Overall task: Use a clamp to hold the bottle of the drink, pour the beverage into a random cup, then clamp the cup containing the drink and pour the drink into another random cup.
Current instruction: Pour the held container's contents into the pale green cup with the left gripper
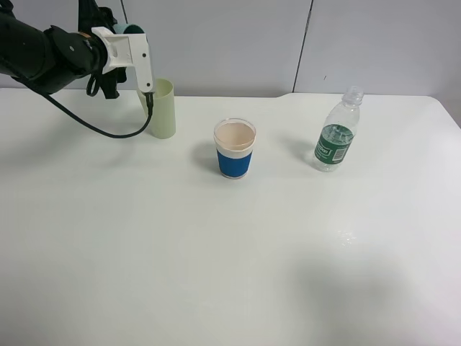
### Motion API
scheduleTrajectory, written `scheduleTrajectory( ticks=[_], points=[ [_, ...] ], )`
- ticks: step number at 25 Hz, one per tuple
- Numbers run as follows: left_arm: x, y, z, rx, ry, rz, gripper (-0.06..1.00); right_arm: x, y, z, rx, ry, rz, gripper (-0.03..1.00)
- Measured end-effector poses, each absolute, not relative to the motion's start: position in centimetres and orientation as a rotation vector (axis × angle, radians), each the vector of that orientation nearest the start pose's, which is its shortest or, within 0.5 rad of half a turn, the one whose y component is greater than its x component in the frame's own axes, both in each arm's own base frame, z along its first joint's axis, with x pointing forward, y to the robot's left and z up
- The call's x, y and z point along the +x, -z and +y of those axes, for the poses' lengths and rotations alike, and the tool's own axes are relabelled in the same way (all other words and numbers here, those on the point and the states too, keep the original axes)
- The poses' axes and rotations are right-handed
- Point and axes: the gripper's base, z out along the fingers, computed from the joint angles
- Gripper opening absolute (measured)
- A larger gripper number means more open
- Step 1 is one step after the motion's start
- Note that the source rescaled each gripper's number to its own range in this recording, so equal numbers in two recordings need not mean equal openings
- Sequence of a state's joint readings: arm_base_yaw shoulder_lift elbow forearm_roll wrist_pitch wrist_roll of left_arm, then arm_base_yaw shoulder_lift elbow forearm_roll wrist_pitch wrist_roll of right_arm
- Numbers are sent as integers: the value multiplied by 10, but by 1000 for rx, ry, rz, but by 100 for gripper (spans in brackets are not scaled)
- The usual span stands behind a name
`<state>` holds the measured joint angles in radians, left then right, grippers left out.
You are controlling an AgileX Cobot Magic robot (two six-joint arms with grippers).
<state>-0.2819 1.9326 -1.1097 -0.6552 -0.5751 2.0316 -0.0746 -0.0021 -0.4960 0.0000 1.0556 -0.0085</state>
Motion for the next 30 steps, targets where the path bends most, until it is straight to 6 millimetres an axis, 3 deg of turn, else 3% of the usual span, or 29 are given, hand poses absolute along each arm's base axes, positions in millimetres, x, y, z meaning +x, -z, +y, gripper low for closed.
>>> scheduleTrajectory(
  ticks=[30],
  points=[
    [413,-206,-98,1481,-1203,1203,1,-5,-277,0,68,52,2040,88]
  ],
)
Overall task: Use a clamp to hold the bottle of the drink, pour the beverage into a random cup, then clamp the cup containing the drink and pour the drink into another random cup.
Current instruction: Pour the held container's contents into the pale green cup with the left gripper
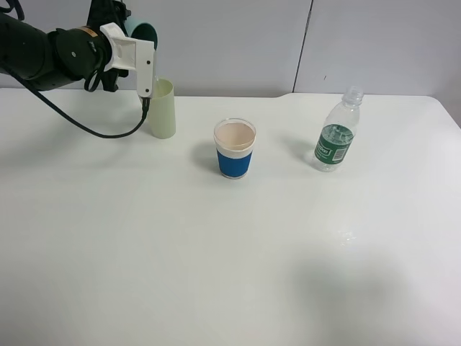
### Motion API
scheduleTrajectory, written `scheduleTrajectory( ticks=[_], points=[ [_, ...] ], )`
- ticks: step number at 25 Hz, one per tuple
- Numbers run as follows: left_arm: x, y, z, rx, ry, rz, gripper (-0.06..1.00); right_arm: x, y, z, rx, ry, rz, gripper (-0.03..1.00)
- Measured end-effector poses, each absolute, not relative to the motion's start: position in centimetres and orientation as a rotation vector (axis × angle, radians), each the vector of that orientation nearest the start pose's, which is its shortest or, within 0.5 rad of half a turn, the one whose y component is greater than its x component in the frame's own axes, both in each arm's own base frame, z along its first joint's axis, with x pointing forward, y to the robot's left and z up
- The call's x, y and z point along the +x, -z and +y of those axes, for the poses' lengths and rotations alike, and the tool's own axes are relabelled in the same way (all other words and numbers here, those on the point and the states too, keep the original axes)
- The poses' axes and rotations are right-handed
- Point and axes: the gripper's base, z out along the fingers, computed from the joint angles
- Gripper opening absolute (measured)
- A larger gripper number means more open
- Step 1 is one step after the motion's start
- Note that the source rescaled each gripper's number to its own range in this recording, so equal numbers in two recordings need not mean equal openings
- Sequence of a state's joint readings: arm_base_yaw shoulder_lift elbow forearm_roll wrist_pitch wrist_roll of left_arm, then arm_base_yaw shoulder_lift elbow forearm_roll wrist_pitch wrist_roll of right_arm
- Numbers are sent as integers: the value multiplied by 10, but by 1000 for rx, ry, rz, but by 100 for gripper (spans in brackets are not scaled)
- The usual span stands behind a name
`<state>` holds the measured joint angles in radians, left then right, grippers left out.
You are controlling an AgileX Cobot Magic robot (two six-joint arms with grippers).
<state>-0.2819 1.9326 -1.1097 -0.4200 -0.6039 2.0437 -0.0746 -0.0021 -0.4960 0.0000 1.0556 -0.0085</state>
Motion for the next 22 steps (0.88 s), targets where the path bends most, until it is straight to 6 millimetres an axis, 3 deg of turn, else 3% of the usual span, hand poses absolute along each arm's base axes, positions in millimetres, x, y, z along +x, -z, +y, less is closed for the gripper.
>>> scheduleTrajectory(
  ticks=[22],
  points=[
    [414,-214,-102,1629,-1410,921,1,-5,-277,0,68,52,2040,88]
  ],
)
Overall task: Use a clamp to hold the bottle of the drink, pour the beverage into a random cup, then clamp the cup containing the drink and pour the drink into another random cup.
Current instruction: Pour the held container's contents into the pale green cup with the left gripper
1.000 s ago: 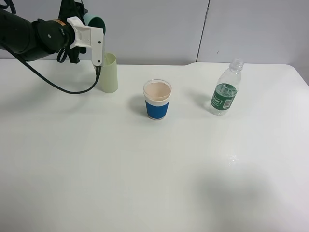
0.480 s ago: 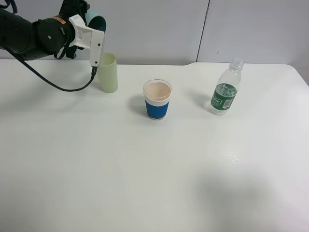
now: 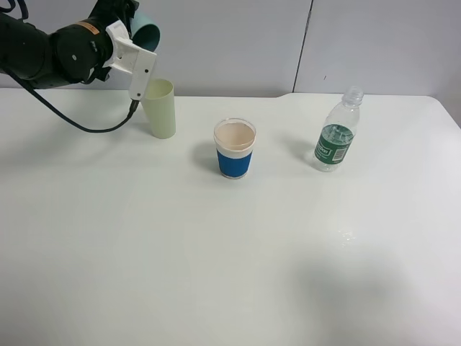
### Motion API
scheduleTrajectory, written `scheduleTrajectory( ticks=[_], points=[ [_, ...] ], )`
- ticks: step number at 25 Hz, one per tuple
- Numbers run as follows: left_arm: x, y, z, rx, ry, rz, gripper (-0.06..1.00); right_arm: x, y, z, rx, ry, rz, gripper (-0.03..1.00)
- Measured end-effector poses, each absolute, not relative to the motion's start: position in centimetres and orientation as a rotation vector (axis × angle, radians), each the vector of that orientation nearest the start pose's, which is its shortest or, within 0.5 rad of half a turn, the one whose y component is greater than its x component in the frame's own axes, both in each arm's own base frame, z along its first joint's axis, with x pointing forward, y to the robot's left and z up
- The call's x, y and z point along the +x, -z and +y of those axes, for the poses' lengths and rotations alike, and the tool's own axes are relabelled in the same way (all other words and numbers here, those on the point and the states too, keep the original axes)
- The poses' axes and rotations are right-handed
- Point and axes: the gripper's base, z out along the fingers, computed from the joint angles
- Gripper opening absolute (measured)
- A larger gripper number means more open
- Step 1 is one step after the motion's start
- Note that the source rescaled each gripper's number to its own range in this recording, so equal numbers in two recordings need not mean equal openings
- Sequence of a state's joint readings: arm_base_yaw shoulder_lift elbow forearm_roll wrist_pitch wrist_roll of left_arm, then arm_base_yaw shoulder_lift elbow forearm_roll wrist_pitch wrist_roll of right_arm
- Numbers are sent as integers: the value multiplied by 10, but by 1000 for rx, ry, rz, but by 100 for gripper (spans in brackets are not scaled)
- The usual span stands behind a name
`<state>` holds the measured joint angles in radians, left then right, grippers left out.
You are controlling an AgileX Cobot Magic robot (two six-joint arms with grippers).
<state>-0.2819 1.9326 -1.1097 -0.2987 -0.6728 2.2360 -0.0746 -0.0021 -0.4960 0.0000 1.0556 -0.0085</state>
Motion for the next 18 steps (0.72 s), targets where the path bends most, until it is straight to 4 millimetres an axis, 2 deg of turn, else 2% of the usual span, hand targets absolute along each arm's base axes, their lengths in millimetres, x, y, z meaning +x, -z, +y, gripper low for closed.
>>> scheduleTrajectory(
  ticks=[4,8,13,18],
  points=[
    [414,-215,-104,1633,-1416,893,1,-5,-277,0,68,52,2040,88],
    [413,-213,-104,1593,-1344,964,1,-5,-277,0,68,52,2040,88],
    [409,-209,-103,1574,-1139,1160,1,-5,-277,0,68,52,2040,88],
    [399,-228,-104,1484,-950,1296,1,-5,-277,0,68,52,2040,88]
  ],
)
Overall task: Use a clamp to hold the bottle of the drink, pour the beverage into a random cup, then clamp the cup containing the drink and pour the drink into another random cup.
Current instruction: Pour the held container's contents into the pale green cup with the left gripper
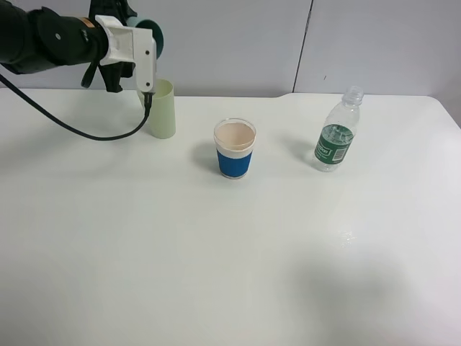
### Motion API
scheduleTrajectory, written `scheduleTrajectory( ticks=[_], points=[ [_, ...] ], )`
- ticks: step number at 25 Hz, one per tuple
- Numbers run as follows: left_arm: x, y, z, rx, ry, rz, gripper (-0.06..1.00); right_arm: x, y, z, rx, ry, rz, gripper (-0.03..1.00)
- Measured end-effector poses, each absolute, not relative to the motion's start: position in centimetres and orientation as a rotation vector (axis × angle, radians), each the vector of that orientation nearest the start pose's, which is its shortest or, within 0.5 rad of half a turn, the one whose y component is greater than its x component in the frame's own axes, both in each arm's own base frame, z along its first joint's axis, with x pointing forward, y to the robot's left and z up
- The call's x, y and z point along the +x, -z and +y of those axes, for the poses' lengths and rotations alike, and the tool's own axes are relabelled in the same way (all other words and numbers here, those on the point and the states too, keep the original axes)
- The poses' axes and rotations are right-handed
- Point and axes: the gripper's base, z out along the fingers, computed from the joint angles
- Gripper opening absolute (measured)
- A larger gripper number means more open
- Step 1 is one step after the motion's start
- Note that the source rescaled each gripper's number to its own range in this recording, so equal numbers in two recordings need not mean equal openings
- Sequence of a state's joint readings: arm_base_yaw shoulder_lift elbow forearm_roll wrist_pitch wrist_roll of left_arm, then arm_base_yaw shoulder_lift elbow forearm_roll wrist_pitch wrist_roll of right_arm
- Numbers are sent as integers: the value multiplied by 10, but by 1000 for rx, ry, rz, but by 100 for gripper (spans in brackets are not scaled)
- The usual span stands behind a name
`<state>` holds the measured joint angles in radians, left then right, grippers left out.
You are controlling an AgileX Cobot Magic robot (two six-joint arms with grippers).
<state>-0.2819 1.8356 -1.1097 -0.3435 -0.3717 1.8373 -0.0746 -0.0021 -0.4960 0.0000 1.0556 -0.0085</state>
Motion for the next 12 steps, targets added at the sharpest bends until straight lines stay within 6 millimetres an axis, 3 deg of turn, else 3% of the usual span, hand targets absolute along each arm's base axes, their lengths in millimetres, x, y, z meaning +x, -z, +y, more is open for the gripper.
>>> scheduleTrajectory(
  ticks=[5,12],
  points=[
    [379,-259,-102,1266,-755,1405,1,-5,-277,0,68,52,2040,88],
    [340,-273,-76,928,-445,1583,1,-5,-277,0,68,52,2040,88]
  ],
)
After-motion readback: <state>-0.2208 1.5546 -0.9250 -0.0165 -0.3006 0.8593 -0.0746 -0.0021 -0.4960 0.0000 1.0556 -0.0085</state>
